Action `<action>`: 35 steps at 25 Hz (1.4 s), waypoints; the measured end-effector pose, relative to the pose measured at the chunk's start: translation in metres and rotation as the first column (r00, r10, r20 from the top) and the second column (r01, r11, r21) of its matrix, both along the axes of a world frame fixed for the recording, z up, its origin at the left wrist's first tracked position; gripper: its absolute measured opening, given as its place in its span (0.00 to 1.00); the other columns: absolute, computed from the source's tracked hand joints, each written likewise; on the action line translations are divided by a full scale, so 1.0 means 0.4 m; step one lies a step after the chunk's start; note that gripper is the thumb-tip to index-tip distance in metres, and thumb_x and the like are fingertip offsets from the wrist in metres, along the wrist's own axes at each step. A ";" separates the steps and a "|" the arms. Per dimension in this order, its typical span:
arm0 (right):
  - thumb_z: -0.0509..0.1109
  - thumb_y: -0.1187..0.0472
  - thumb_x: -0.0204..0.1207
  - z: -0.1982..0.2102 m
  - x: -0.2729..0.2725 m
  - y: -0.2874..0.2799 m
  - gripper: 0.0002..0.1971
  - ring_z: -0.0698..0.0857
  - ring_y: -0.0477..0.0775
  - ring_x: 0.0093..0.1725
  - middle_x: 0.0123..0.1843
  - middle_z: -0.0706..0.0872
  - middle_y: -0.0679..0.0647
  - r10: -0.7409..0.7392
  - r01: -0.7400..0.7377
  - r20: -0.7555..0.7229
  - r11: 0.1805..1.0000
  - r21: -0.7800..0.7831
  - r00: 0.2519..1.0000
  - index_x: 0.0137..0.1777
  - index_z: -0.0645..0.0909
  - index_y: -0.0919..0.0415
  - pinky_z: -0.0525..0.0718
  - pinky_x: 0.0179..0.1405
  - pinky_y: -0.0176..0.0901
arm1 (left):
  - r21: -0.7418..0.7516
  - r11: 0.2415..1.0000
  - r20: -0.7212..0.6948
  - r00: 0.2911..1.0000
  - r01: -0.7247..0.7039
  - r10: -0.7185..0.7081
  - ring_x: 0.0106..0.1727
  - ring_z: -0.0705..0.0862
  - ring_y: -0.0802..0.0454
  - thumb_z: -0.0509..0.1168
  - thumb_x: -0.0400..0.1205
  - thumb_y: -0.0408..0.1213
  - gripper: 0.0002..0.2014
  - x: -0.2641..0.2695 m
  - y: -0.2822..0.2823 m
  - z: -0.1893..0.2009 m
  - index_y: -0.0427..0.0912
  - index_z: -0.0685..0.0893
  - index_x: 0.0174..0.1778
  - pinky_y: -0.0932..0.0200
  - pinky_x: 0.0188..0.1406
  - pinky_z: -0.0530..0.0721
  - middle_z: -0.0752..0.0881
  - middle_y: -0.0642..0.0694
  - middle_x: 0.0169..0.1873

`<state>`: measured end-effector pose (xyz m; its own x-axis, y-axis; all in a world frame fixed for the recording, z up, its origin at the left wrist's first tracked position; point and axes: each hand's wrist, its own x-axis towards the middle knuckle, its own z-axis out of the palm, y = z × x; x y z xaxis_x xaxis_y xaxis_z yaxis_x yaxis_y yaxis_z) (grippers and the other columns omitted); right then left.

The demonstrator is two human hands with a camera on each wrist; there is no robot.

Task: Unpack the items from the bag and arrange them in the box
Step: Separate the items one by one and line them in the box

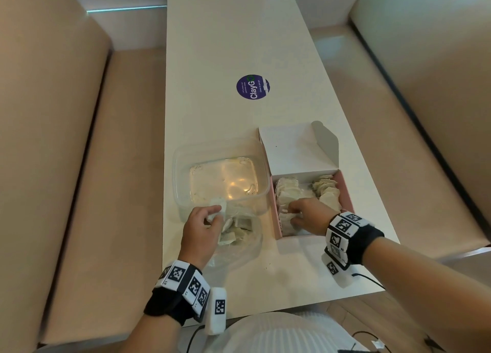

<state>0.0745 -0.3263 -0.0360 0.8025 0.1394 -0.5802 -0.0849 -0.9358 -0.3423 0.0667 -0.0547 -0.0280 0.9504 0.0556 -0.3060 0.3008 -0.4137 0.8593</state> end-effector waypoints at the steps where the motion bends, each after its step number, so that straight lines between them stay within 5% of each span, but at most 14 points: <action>1: 0.67 0.61 0.72 -0.003 -0.001 -0.004 0.11 0.83 0.58 0.49 0.50 0.87 0.59 0.012 -0.012 -0.019 1.000 -0.017 1.000 0.54 0.83 0.57 0.78 0.47 0.42 | 0.006 1.000 0.001 1.000 0.030 -0.030 0.49 0.84 0.49 0.66 0.81 0.35 0.08 -0.001 0.000 -0.004 0.46 0.86 0.54 0.56 0.54 0.84 0.82 0.56 0.51; 5: 0.65 0.59 0.74 -0.006 0.005 -0.004 0.10 0.83 0.60 0.47 0.50 0.87 0.60 0.059 -0.063 -0.041 0.993 -0.098 0.997 0.54 0.82 0.55 0.80 0.45 0.43 | 0.065 0.990 0.015 0.992 0.124 -0.125 0.48 0.83 0.56 0.69 0.80 0.34 0.06 -0.013 -0.001 -0.014 0.49 0.87 0.48 0.73 0.45 0.77 0.84 0.55 0.48; 9: 0.70 0.53 0.72 0.040 0.008 -0.011 0.17 0.81 0.54 0.53 0.55 0.81 0.49 0.018 -0.016 0.021 0.997 -0.077 1.000 0.61 0.77 0.52 0.80 0.55 0.45 | 0.027 0.987 0.000 0.988 0.156 -0.156 0.50 0.85 0.56 0.71 0.78 0.33 0.07 -0.020 -0.002 -0.007 0.52 0.88 0.46 0.71 0.45 0.79 0.86 0.56 0.47; 12: 0.74 0.50 0.71 0.116 -0.009 0.000 0.22 0.81 0.49 0.49 0.54 0.78 0.45 -0.198 0.135 0.227 0.954 0.266 0.954 0.64 0.77 0.53 0.80 0.53 0.42 | -0.113 0.969 0.047 0.976 0.218 -0.214 0.48 0.86 0.60 0.73 0.76 0.31 0.11 -0.016 -0.034 0.038 0.55 0.88 0.43 0.67 0.46 0.83 0.88 0.55 0.46; 15: 0.72 0.49 0.73 0.162 -0.021 0.046 0.24 0.84 0.48 0.49 0.58 0.83 0.46 -0.238 0.133 0.151 0.854 0.503 0.959 0.68 0.77 0.54 0.84 0.50 0.41 | -0.172 0.914 0.148 0.927 0.368 -0.345 0.44 0.86 0.60 0.74 0.75 0.30 0.14 -0.006 -0.091 0.076 0.58 0.89 0.42 0.66 0.44 0.84 0.88 0.57 0.42; 18: 0.73 0.55 0.74 0.161 -0.025 0.066 0.09 0.85 0.49 0.40 0.43 0.87 0.52 -0.213 0.115 0.125 0.837 0.535 0.969 0.52 0.83 0.55 0.83 0.42 0.41 | -0.162 0.876 0.184 0.886 0.454 -0.425 0.39 0.85 0.58 0.75 0.73 0.31 0.12 0.000 -0.132 0.080 0.56 0.89 0.40 0.65 0.39 0.82 0.87 0.55 0.38; 20: 0.73 0.61 0.74 0.171 -0.025 0.046 0.02 0.82 0.42 0.30 0.32 0.85 0.48 -0.260 0.175 0.070 0.801 0.572 0.963 0.41 0.82 0.54 0.79 0.32 0.33 | -0.190 0.894 0.116 0.913 0.406 -0.390 0.37 0.85 0.57 0.75 0.74 0.32 0.10 0.002 -0.134 0.080 0.54 0.87 0.37 0.64 0.37 0.82 0.87 0.55 0.34; 22: 0.73 0.62 0.74 0.168 -0.033 -0.007 0.01 0.81 0.37 0.29 0.31 0.83 0.44 -0.276 0.206 0.064 0.834 0.512 0.959 0.42 0.83 0.57 0.75 0.30 0.25 | -0.155 0.929 0.049 0.942 0.336 -0.333 0.38 0.86 0.56 0.73 0.76 0.34 0.07 0.002 -0.116 0.071 0.52 0.84 0.38 0.62 0.38 0.85 0.88 0.54 0.35; 24: 0.73 0.59 0.74 0.154 -0.043 -0.099 0.04 0.81 0.43 0.37 0.38 0.85 0.48 -0.288 0.228 0.179 0.927 0.298 0.941 0.43 0.84 0.58 0.74 0.36 0.28 | 0.042 0.938 -0.044 0.939 0.344 -0.342 0.41 0.85 0.53 0.69 0.79 0.37 0.03 0.006 -0.078 0.046 0.49 0.83 0.42 0.59 0.43 0.84 0.88 0.51 0.40; 27: 0.70 0.58 0.75 0.156 -0.062 -0.223 0.03 0.80 0.46 0.37 0.45 0.88 0.51 -0.280 0.276 0.172 0.960 0.046 0.945 0.45 0.85 0.54 0.75 0.38 0.35 | 0.360 0.733 -0.273 0.816 0.578 -0.509 0.55 0.83 0.51 0.62 0.83 0.39 0.07 0.008 -0.019 -0.016 0.48 0.84 0.52 0.57 0.56 0.79 0.86 0.49 0.54; 30: 0.68 0.58 0.77 0.160 -0.075 -0.255 0.05 0.80 0.45 0.37 0.44 0.86 0.47 -0.180 0.187 0.076 0.978 -0.093 0.981 0.49 0.84 0.52 0.72 0.35 0.32 | 0.365 0.650 -0.315 0.745 0.667 -0.588 0.67 0.78 0.53 0.59 0.84 0.39 0.13 0.010 -0.001 -0.062 0.52 0.83 0.62 0.59 0.65 0.74 0.80 0.54 0.65; 35: 0.65 0.57 0.77 0.127 -0.037 -0.205 0.07 0.82 0.56 0.44 0.45 0.84 0.54 0.005 -0.016 -0.052 0.980 -0.200 0.999 0.52 0.82 0.51 0.77 0.42 0.42 | 0.421 0.599 -0.401 0.732 0.681 -0.551 0.64 0.79 0.50 0.57 0.84 0.42 0.15 0.020 -0.018 -0.105 0.56 0.80 0.65 0.51 0.64 0.79 0.78 0.51 0.66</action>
<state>0.0598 -0.4085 0.0148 0.7702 0.0247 -0.6373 -0.0873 -0.9858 -0.1437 0.0747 -0.0619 -0.0701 0.7309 -0.3126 -0.6066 -0.0546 -0.9129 0.4046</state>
